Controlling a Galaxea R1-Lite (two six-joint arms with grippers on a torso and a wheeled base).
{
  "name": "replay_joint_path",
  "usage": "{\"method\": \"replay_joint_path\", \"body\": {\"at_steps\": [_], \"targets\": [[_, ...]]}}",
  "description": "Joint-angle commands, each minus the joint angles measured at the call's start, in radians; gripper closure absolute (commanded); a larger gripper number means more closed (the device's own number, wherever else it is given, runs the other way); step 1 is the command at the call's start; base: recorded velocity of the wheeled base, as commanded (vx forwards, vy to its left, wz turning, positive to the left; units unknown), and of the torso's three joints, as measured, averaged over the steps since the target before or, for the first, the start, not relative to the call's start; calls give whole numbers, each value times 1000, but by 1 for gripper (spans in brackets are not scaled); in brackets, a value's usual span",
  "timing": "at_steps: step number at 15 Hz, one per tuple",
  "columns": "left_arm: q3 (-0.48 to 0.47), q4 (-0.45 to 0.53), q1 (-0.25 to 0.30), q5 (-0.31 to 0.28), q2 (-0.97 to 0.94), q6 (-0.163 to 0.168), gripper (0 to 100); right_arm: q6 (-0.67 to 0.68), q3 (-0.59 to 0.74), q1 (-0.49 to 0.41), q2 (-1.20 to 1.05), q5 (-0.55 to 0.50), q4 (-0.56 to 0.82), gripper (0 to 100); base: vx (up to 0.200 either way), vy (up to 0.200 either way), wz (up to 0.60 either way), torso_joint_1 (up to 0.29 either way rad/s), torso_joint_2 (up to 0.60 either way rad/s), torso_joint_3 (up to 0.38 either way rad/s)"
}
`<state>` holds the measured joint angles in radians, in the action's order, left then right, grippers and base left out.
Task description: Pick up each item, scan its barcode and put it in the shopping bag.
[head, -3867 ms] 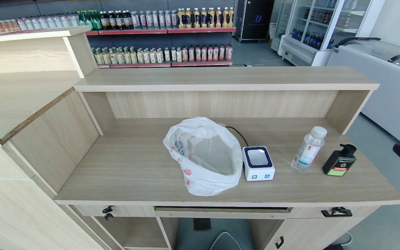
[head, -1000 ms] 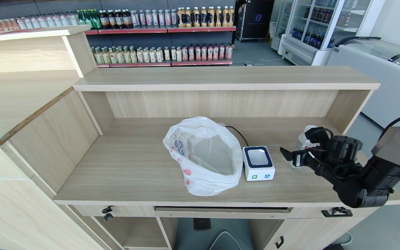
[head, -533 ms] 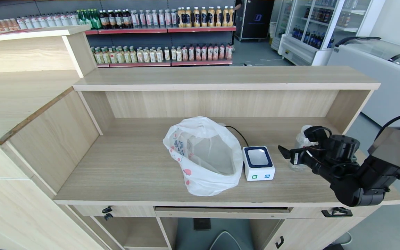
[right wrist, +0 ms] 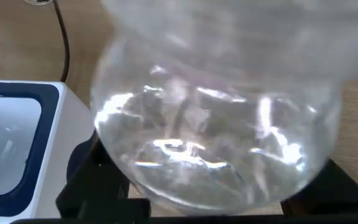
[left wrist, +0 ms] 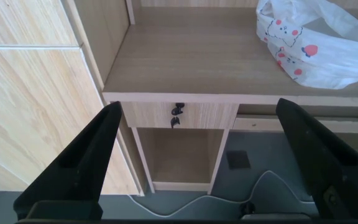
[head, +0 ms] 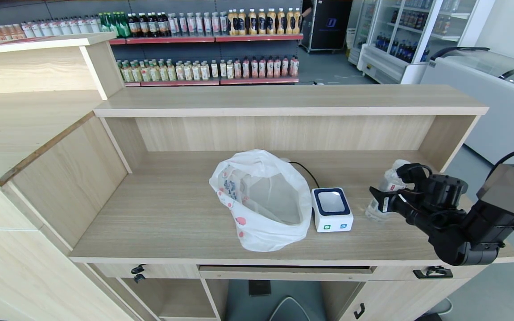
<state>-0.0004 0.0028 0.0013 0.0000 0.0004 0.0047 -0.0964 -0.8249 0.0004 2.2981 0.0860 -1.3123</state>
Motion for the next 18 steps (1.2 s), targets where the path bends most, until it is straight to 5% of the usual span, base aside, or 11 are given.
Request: {"method": "replay_joint_path", "body": {"at_steps": [1, 9, 14, 18], "targets": [[0, -1, 0, 2, 0, 0, 0, 0, 0, -2, 4, 1, -1, 100, 0, 0, 0, 0, 0, 0], [0, 0, 0, 0, 0, 0, 0, 4, 15, 10, -109, 26, 30, 100, 0, 0, 0, 0, 0, 0], [0, 0, 0, 0, 0, 0, 0, 251, 79, 30, -557, 136, 459, 100, 0, 0, 0, 0, 0, 0], [0, 0, 0, 0, 0, 0, 0, 386, 142, 27, -752, 353, 559, 100, 0, 0, 0, 0, 0, 0]]}}
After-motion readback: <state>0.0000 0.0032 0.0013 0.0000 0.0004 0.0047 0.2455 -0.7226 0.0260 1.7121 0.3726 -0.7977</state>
